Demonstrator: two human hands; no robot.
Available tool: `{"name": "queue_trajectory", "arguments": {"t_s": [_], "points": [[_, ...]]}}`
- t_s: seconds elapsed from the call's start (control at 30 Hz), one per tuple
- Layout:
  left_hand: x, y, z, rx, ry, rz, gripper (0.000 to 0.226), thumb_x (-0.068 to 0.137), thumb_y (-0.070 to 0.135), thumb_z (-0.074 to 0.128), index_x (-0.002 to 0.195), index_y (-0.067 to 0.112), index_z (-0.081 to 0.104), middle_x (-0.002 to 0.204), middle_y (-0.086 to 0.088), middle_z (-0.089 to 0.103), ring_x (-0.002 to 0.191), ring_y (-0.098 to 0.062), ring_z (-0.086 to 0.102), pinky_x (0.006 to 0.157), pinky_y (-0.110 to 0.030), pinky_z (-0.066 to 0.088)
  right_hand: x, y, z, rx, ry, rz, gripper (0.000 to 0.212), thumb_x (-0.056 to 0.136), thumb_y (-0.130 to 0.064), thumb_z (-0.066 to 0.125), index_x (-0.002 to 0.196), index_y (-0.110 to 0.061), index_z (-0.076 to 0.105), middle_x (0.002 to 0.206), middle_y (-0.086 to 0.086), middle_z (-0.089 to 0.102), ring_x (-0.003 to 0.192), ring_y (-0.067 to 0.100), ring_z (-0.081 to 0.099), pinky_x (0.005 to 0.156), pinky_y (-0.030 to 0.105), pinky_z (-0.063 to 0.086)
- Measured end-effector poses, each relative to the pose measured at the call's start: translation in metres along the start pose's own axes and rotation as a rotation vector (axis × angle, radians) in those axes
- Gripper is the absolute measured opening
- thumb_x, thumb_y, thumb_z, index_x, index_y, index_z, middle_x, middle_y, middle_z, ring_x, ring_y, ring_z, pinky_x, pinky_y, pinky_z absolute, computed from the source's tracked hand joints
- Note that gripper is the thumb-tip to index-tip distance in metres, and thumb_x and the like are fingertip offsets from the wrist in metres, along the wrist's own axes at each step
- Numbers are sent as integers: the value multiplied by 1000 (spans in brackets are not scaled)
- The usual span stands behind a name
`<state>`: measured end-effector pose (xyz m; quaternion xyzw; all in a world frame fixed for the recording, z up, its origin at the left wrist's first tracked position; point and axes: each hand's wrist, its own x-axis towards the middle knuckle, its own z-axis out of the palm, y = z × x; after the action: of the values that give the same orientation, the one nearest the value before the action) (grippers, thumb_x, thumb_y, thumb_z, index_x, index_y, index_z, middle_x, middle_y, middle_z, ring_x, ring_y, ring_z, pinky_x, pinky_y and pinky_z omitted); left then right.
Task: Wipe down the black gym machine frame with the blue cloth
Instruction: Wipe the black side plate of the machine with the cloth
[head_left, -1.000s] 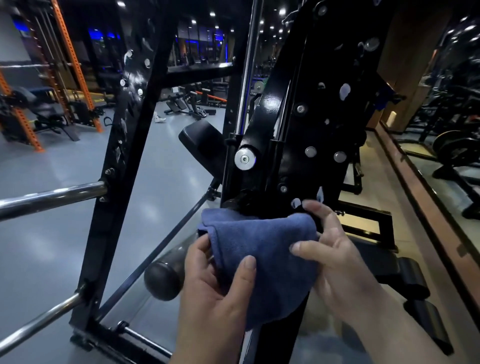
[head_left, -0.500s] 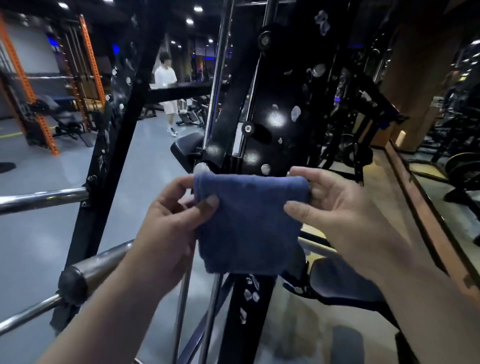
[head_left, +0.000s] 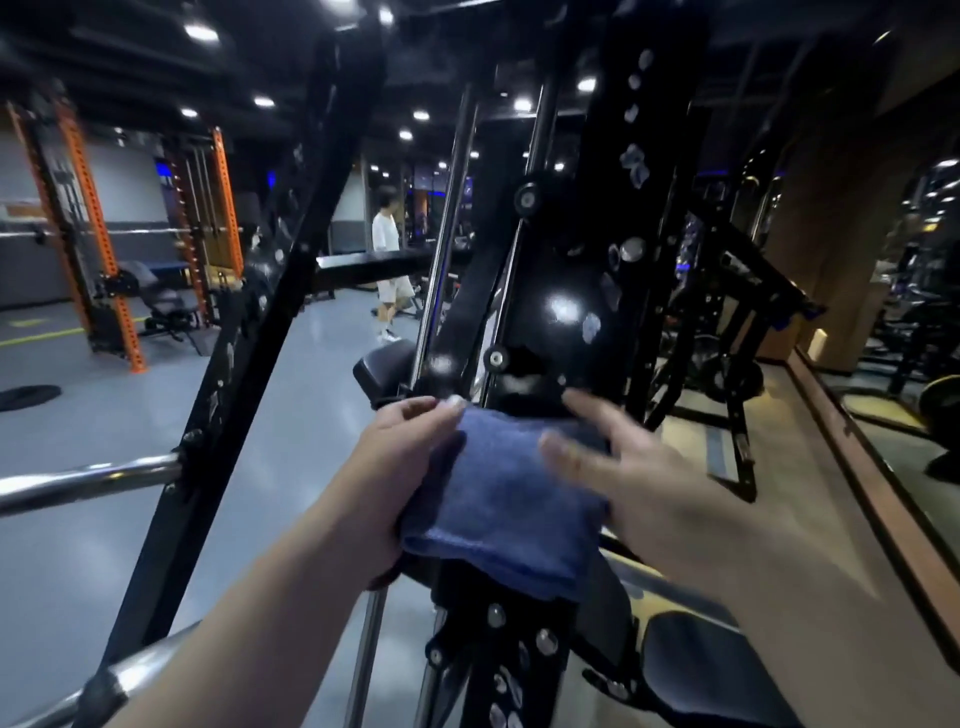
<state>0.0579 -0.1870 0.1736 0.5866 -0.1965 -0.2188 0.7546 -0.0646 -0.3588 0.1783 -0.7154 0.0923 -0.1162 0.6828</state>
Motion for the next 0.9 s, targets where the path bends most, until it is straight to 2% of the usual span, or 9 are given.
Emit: {"name": "queue_trajectory", "arguments": {"t_s": [0.07, 0.17, 0.23, 0.3, 0.47, 0.57, 0.67, 0.8, 0.9], "points": [[8, 6, -4, -71, -62, 5, 65, 64, 15, 84, 123, 6, 58, 106, -22, 72, 88, -32, 71, 79, -42, 55, -1, -4, 1, -448, -162, -22, 83, 62, -54, 93, 135, -41, 56, 135, -16, 64, 122, 2, 62, 110, 33, 48], [19, 19, 7, -79, -172, 53, 67, 60, -7, 82, 122, 9, 61, 103, -25, 74, 85, -35, 73, 70, -40, 60, 14, -10, 11, -840, -16, -228, 79, 68, -71, 79, 137, -49, 48, 152, -34, 18, 146, -6, 20, 121, 28, 30], [29, 34, 16, -169, -253, 120, 41, 70, -4, 76, 108, 8, 72, 101, -25, 73, 82, -33, 73, 65, -37, 61, 27, -14, 17, -645, 20, -381, 58, 80, -59, 77, 130, -49, 49, 144, -25, 40, 142, 3, 39, 114, 34, 41], [39, 51, 22, -231, -316, 196, 28, 74, -1, 74, 99, 10, 77, 99, -22, 74, 80, -28, 72, 63, -32, 61, 40, -16, 16, -559, 132, -493, 42, 86, -52, 72, 121, -41, 51, 121, -10, 61, 114, 8, 63, 95, 36, 54], [63, 100, 58, -142, -259, 364, 22, 93, 26, 65, 100, 8, 75, 84, -14, 70, 60, -19, 63, 44, -25, 51, 59, -59, 2, -642, 370, -649, 31, 94, -55, 51, 118, -35, 51, 105, -11, 60, 97, 5, 61, 81, 31, 50], [101, 123, 76, 133, 14, 741, 22, 94, 32, 60, 100, 18, 76, 97, -4, 75, 83, -14, 69, 72, -26, 56, 77, -107, -19, -701, 587, -748, 41, 101, -45, 50, 138, -29, 42, 122, -7, 57, 111, 9, 58, 93, 37, 48], [135, 139, 88, 504, 197, 1131, 31, 87, 21, 51, 107, 19, 75, 114, 7, 67, 109, -3, 59, 96, -9, 41, 91, -159, -47, -1162, 866, -714, 80, 104, -44, 41, 161, -19, -10, 144, 11, 44, 126, 31, 48, 107, 47, 36], [173, 144, 103, 775, 181, 1140, 45, 92, 23, 43, 128, 12, 68, 137, 0, 62, 131, -14, 53, 115, -24, 36, 127, -181, -76, -1705, 1013, -478, 75, 106, -35, 36, 159, -36, -17, 142, 21, 36, 123, 38, 44, 102, 47, 32], [190, 145, 108, 885, 116, 1064, 46, 102, 19, 42, 146, 14, 53, 156, -1, 45, 146, -13, 36, 123, -23, 21, 151, -174, -88, -1719, 918, -391, 69, 107, -46, 30, 159, -35, -15, 164, 23, -9, 154, 38, 0, 123, 50, 1]]}}
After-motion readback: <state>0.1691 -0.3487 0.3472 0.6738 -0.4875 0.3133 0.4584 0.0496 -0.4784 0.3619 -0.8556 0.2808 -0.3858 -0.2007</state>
